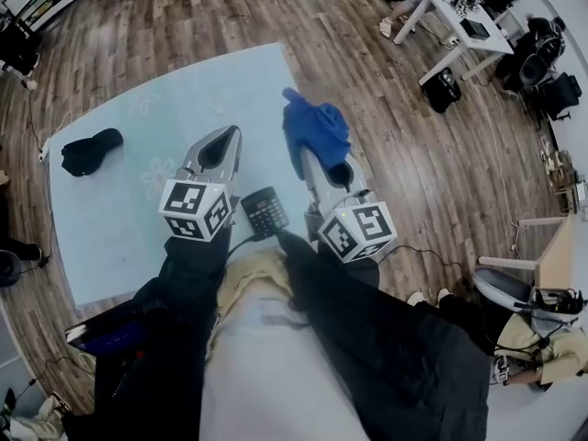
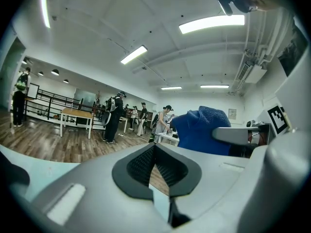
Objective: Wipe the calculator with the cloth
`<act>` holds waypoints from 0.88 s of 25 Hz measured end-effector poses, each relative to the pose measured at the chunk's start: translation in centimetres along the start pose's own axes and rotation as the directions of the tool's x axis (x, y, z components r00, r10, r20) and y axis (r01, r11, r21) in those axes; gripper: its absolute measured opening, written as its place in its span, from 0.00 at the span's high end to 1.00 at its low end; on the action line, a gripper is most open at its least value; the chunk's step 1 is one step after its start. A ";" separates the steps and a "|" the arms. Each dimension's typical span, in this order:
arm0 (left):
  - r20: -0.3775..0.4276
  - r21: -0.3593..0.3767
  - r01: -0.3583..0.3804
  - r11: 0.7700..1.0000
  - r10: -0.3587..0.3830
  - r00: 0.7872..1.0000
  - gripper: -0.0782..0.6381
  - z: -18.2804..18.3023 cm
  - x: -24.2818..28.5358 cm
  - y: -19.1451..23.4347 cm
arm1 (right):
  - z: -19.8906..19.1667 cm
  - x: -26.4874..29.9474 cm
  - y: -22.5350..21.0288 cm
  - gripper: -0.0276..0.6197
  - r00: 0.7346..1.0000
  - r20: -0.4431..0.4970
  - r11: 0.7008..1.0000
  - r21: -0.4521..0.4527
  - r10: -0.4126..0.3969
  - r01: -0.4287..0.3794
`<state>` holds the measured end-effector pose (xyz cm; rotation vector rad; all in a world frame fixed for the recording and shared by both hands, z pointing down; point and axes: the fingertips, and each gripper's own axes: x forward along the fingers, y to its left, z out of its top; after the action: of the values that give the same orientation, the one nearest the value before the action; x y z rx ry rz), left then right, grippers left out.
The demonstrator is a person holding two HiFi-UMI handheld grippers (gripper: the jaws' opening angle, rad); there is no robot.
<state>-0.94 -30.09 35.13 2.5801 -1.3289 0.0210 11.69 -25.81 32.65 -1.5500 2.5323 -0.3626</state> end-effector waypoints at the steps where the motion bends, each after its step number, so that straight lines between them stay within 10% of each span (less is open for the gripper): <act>1: 0.000 0.001 -0.003 1.000 0.003 1.000 0.90 0.0 0.0 0.0 | 0.1 0.0 0.0 0.81 1.000 0.001 1.000 -0.003 0.002 -0.002; 22: -0.024 -0.003 0.000 1.000 0.000 1.000 0.90 -0.9 0.5 -0.3 | -0.1 -0.4 -0.2 0.81 1.000 -0.008 0.999 -0.032 -0.010 0.010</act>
<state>-0.31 -30.06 36.02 2.5690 -1.3197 0.0491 12.05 -25.50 32.76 -1.5762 2.5496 -0.3325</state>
